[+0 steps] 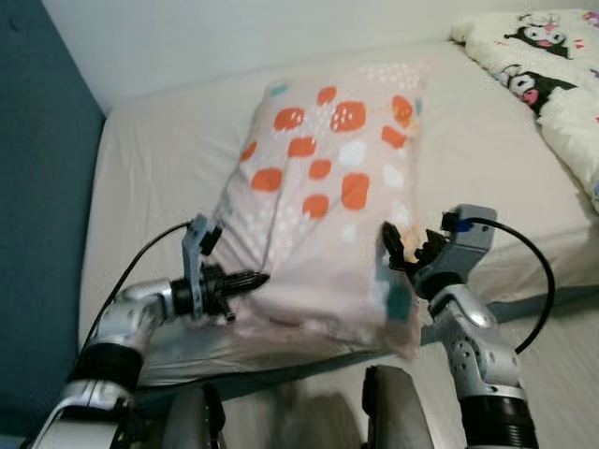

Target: Clean up the room

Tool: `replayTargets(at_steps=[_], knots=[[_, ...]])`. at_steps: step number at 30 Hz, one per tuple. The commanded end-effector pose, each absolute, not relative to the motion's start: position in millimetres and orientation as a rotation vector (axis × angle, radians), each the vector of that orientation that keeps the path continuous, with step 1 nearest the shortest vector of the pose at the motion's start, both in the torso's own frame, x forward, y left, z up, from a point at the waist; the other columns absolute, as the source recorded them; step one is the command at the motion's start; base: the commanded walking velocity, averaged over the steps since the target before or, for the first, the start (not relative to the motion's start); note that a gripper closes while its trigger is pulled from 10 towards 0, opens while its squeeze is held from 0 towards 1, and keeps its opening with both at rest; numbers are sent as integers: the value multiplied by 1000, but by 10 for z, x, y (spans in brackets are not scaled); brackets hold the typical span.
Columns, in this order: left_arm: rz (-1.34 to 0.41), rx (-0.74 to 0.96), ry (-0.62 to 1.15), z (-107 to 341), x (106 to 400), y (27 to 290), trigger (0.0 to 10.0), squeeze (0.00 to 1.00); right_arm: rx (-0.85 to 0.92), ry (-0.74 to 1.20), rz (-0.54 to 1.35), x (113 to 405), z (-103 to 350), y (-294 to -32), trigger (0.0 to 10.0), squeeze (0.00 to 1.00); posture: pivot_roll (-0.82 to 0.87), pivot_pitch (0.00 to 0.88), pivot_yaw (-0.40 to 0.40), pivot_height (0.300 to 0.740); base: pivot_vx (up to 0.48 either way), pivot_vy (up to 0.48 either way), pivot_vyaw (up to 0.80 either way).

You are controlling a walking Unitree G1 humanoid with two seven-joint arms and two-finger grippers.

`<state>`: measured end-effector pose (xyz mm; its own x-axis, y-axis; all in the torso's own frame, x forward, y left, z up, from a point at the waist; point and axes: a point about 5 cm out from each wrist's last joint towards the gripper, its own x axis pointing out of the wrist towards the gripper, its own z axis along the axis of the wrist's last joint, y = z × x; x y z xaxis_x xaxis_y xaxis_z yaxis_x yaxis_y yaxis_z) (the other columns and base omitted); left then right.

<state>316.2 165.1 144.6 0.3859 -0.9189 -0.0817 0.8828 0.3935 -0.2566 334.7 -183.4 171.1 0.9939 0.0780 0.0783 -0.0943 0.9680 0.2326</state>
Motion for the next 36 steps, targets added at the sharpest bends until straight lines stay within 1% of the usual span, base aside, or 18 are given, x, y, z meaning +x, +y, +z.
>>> replayTargets(at_steps=[1, 5, 8, 9, 10, 12, 14, 15, 18, 20, 24, 25, 27, 28, 30, 31, 34, 36], knots=[[-1226, -210, 261, 1446, 3034, 1633, 0, 0, 256, -61, 100, 3329, 1672, -1817, 10000, 0, 9, 207, 32, 534, 0, 0, 0], [-1246, -246, 260, 1478, 2866, 1594, 0, 0, 268, -69, 106, 3331, 1695, -1819, 10000, 0, 18, 202, 30, 534, 0, 0, 0], [-1266, -336, 259, 1510, 2633, 1476, 0, 0, 283, -84, 97, 3348, 1735, -1861, 10000, 0, 22, 200, 30, 534, 0, 0, 0], [-1266, -336, 259, 1510, 2633, 1476, 0, 0, 283, -84, 97, 3348, 1735, -1861, 10000, 0, 22, 200, 30, 534, 0, 0, 0], [-1263, -383, 267, 1506, 2498, 1399, 0, 0, 289, -93, 84, 3360, 1756, -1905, 10000, 0, 22, 202, 30, 534, 0, 0, 0], [-1263, -383, 267, 1506, 2498, 1399, 0, 0, 289, -93, 84, 3360, 1756, -1905, 10000, 0, 22, 202, 30, 534, 0, 0, 0], [-1216, -435, 272, 1511, 2373, 1277, 0, 0, 282, -100, 67, 3376, 1780, -1961, 10000, 0, 25, 207, 30, 534, 0, 0, 0], [-1216, -435, 272, 1511, 2373, 1277, 0, 0, 282, -100, 67, 3376, 1780, -1961, 10000, 0, 25, 207, 30, 534, 0, 0, 0], [-1135, -507, 222, 1536, 2329, 1076, 0, 0, 284, -115, 47, 3393, 1829, -2022, 10000, 0, 22, 210, 25, 534, 0, 0, 0], [-1111, -538, 221, 1552, 2305, 1004, 0, 0, 286, -121, 43, 3401, 1851, -2040, 10000, 0, 22, 211, 25, 534, 0, 0, 0], [-1037, -485, 227, 1517, 2336, 964, 0, 0, 282, -130, 42, 3410, 1869, -2054, 10000, 0, 23, 210, 24, 534, 0, 0, 0], [-1000, -460, 231, 1501, 2360, 959, 10000, 0, 282, -133, 36, 3411, 1873, -2064, 10000, 0, 23, 208, 24, 534, 0, 0, 0], [-943, -438, 220, 1496, 2405, 969, 10000, 0, 280, -139, 20, 3411, 1877, -2088, 10000, 0, 23, 208, 23, 534, 0, 0, 0], [-916, -432, 207, 1508, 2427, 985, 10000, 282, 277, -141, 7, 3412, 1878, -2105, 10000, 0, 23, 206, 22, 534, 0, 0, 0], [-901, -430, 198, 1517, 2439, 996, 10000, 282, 274, -142, 0, 3412, 1878, -2115, 10000, 0, 23, 206, 22, 534, 0, 0, 0], [-898, -445, 183, 1548, 2450, 1024, 10000, 1000, 273, -142, -13, 3412, 1875, -2137, 10000, 0, 25, 203, 24, 534, 0, 0, 0], [-909, -451, 162, 1628, 2429, 1079, 10000, 1000, 271, -142, -43, 3412, 1865, -2196, 10000, 0, 27, 202, 25, 534, 0, 0, 0], [-922, -408, 161, 1644, 2393, 1133, 10000, 1000, 268, -145, -57, 3419, 1871, -2236, 10000, 0, 29, 201, 25, 534, 0, 0, 0]])
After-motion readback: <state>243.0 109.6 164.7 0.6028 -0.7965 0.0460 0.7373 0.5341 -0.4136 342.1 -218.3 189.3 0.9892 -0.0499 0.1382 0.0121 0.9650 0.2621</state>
